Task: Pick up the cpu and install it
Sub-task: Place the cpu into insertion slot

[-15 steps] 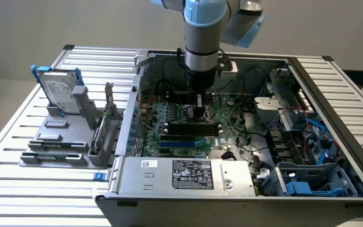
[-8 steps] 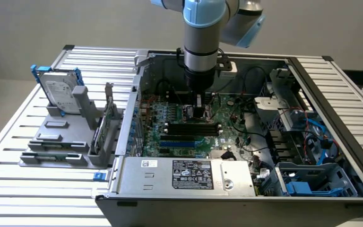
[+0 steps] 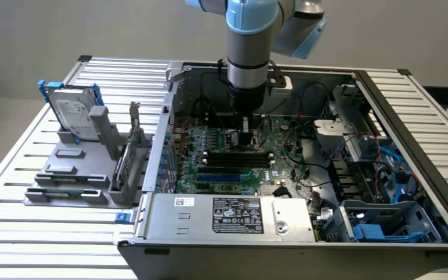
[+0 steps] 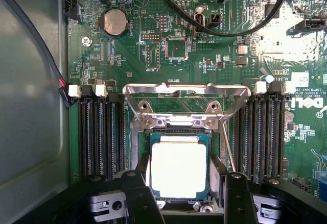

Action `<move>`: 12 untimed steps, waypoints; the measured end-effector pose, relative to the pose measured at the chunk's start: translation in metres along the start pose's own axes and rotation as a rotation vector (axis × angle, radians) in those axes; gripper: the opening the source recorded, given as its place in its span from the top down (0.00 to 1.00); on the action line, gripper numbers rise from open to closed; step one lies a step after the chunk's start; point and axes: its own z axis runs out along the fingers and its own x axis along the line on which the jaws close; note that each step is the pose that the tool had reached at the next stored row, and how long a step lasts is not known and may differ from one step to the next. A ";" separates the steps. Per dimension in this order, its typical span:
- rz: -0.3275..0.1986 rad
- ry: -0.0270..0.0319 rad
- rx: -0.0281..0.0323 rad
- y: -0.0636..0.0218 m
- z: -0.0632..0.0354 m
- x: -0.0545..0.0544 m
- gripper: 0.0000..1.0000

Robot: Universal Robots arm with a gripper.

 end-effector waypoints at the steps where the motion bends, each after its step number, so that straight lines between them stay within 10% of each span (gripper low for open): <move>1: 0.000 0.0011 -0.0004 0.0001 0.0003 0.000 0.44; 12: 0.000 -0.0004 0.0004 0.0010 -0.0175 0.002 0.38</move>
